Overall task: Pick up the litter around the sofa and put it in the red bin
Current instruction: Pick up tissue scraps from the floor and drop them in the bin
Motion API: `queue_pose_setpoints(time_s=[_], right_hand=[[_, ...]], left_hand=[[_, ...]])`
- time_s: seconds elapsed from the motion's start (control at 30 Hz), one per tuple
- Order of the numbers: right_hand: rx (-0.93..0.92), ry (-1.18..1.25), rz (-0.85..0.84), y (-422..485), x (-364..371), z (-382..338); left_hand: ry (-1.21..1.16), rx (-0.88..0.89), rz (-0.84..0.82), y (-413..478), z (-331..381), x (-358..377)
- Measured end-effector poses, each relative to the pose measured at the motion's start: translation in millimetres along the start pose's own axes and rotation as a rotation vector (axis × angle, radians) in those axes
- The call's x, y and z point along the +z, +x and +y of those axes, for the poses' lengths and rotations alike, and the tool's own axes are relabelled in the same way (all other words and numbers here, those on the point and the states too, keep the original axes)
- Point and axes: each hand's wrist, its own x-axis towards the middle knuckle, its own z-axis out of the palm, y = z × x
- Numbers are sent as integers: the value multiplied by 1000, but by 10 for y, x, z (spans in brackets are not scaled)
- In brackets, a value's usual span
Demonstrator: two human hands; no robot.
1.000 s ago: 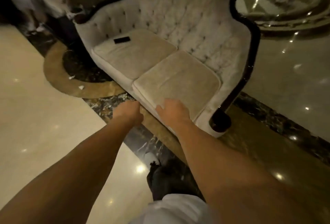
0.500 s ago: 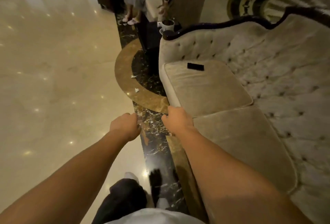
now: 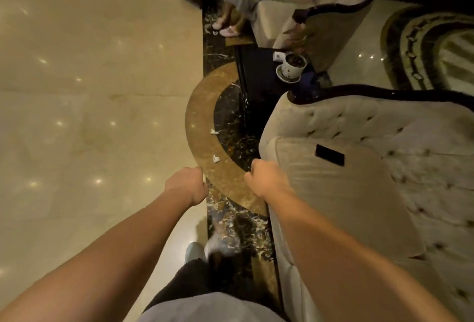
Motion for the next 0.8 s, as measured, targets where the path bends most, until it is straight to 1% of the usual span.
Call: queue_pose_setpoints(time_s=[0.1, 0.2, 0.37, 0.47, 0.57, 0.63, 0.73, 0.8], right_hand=[[3, 51, -9, 687, -182, -160], [-10, 84, -19, 1391, -326, -343], [-12, 70, -83, 2717, -455, -653], [-18, 102, -101, 3531, -478, -772], [-10, 121, -196, 4326, -414, -854], [35, 155, -213, 4841, -319, -881], [119, 242, -237, 5469, -42, -888], [168, 260, -287, 5902, 275, -840]], left_hand=[[46, -4, -15, 610, -89, -326], [38, -27, -29, 1238, -117, -606], [-23, -40, -82, 2431, -146, -841], [-74, -94, -134, 3140, -197, -900], [-139, -149, -195, 3824, -268, -854], [-155, -141, -248, 4322, -331, -798], [-174, -121, -321, 4937, -448, -587], [-172, -110, -367, 5380, -565, -316]])
